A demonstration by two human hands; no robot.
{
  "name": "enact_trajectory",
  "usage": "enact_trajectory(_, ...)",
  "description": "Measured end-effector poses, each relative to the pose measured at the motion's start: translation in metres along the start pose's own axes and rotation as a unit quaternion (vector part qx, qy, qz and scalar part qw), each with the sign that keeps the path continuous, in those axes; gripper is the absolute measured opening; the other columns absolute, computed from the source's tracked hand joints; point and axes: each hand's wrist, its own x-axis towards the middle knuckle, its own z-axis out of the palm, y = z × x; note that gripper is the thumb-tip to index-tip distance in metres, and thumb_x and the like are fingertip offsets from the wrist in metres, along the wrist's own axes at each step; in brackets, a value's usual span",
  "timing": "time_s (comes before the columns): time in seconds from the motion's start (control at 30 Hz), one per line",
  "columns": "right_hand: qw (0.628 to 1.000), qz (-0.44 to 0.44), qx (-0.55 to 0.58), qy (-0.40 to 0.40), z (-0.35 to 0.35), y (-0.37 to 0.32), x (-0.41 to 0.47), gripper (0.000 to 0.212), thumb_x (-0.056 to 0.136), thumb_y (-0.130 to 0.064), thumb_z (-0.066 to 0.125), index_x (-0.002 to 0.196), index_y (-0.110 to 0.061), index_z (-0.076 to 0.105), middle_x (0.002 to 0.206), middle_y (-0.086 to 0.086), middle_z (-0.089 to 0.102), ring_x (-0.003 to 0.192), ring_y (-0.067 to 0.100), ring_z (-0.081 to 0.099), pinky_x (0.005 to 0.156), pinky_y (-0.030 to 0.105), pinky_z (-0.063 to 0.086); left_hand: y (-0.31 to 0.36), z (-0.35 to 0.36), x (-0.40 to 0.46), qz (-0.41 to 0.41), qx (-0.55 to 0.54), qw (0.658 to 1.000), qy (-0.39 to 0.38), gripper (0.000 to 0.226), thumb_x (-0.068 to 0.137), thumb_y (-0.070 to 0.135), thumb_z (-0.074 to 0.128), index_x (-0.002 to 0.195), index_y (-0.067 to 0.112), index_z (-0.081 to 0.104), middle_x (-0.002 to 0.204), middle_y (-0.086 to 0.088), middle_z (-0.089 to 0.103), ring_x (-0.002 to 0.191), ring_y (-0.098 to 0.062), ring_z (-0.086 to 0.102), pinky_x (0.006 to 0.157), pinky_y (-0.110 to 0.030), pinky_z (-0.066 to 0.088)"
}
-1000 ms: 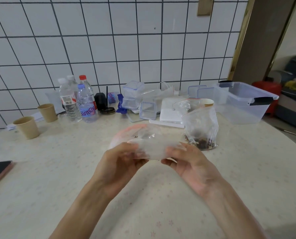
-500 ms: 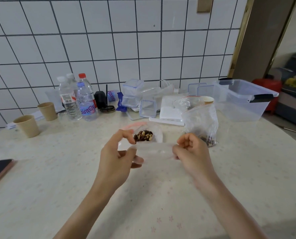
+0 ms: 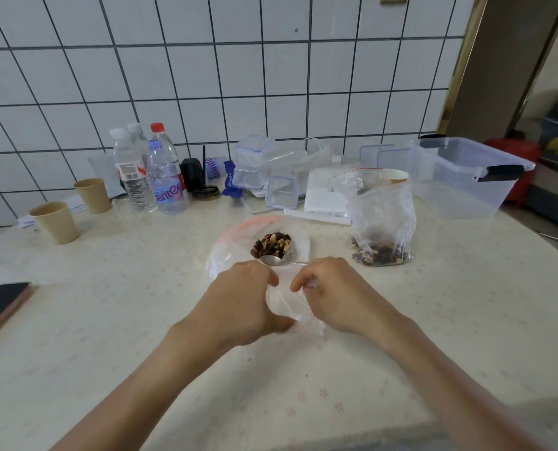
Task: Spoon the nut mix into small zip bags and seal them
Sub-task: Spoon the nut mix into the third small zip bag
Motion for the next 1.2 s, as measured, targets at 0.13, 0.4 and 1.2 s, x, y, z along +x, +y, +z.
enact_trajectory(0.13,0.991,-0.009,-0.105,-0.083,0.006,0.004,0.001,0.04,0.089,-0.008,0.057,0.117,-0.032,0.072,0.126,-0.008,0.059,0.114,0.017,0.061,0.083,0.026,0.044,-0.007,0.01,0.004,-0.017,0.073,0.995,-0.068,0.076,0.065,0.076,0.078,0.127,0.036,0.06,0.122,0.015,0.056,0.099,-0.008,0.047,0.078,-0.026,0.037)
enact_trajectory(0.4,0.974,-0.093,-0.197,-0.056,0.031,0.027,-0.015,0.04,0.095,-0.036,0.05,0.133,-0.033,0.062,0.118,-0.006,0.051,0.114,0.017,0.045,0.091,0.031,0.037,-0.043,0.033,0.006,-0.001,0.005,0.996,-0.094,0.073,0.053,0.086,0.071,0.114,0.05,0.058,0.105,0.02,0.053,0.093,-0.001,0.054,0.072,-0.02,0.038)
enact_trajectory(1.2,0.983,0.064,0.062,0.158,0.026,0.064,0.052,0.022,0.09,-0.04,0.074,0.101,-0.021,0.071,0.11,-0.001,0.065,0.102,0.014,0.06,0.092,0.03,0.048,-0.075,0.024,0.03,-0.02,-0.369,0.894,0.254,0.03,0.078,0.052,0.081,0.087,0.026,0.071,0.059,0.013,0.042,0.056,-0.007,0.036,0.051,-0.017,0.032)
